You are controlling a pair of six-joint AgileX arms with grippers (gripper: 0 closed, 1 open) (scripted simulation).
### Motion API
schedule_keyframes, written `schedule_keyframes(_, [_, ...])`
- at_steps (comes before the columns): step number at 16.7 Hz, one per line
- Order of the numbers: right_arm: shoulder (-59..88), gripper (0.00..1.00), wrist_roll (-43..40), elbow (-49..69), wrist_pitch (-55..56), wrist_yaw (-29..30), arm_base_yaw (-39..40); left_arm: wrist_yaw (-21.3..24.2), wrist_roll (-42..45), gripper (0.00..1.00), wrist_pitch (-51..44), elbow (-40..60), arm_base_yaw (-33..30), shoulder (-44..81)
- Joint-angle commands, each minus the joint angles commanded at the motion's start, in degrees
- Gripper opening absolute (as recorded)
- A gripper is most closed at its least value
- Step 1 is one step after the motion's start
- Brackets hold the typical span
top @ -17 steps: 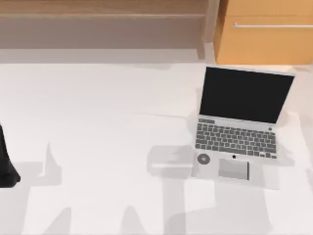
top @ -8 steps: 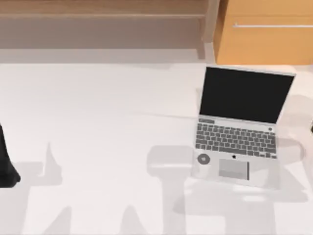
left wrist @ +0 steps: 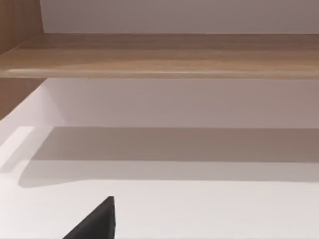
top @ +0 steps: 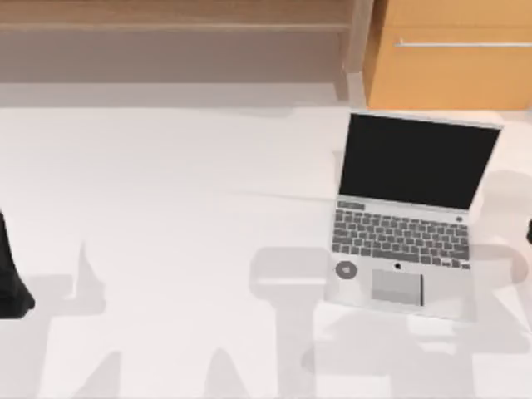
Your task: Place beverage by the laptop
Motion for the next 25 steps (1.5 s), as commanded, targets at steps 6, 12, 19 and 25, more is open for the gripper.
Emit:
schedule_keyframes(6, [0.57, 0.00, -0.67, 0.01, 4.92, -0.41, 2.18, 0.00, 0.00, 1.00, 0.00, 0.00, 0.00, 0.00])
schedule_keyframes(12, [5.00, 0.00, -1.49, -0.09, 15.81, -0.55, 4.60, 0.00, 0.00, 1.00, 0.00, 0.00, 0.00, 0.00])
schedule_keyframes(19, [13.74, 0.00, -0.56, -1.75, 21.73, -0.16, 1.92, 0.00, 0.00, 1.00, 0.00, 0.00, 0.00, 0.00])
schedule_keyframes(25, [17.11, 0.00, 0.09, -3.45, 20.55, 0.18, -0.08, 0.00, 0.00, 1.00, 0.00, 0.00, 0.00, 0.00])
